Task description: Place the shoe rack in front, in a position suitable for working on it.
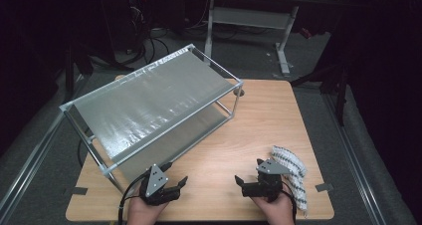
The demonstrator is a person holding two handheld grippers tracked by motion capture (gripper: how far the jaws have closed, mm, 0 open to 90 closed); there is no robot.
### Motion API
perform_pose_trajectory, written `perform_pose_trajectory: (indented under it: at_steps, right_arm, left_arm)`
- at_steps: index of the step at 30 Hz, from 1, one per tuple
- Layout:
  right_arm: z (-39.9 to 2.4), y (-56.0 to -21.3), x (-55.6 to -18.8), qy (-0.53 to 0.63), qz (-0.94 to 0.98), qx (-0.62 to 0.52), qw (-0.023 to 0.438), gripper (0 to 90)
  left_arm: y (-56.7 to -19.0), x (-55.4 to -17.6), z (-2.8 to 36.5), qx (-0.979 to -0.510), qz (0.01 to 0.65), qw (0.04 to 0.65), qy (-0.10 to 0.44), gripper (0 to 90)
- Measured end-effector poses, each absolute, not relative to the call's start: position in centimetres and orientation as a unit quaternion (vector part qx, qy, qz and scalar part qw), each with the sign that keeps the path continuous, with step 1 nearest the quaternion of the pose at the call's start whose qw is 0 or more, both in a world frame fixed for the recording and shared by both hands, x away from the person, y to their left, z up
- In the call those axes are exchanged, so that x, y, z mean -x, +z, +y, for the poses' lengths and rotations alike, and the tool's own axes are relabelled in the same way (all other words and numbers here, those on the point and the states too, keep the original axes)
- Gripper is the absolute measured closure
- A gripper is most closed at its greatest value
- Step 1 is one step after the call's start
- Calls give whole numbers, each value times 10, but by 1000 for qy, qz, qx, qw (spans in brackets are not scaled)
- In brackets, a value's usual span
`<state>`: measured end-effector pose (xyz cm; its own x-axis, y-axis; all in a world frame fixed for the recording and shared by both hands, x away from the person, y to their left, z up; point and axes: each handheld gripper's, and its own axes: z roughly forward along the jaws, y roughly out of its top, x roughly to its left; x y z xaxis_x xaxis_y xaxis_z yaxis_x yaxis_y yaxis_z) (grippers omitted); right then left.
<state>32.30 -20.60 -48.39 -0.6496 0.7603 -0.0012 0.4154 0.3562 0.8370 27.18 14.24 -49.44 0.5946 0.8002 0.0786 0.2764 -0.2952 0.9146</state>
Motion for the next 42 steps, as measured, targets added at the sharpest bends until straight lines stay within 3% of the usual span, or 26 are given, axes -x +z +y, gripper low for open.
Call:
perform_pose_trajectory:
  at_steps: [25,42]
  right_arm:
    - [-210,-487,-319,443,785,-384,201,0]
    - [-222,-481,-320,469,768,-391,191,0]
  left_arm:
    - [-490,-269,140,-758,340,480,281,285]
    - [-486,-258,135,-755,343,495,258,304]
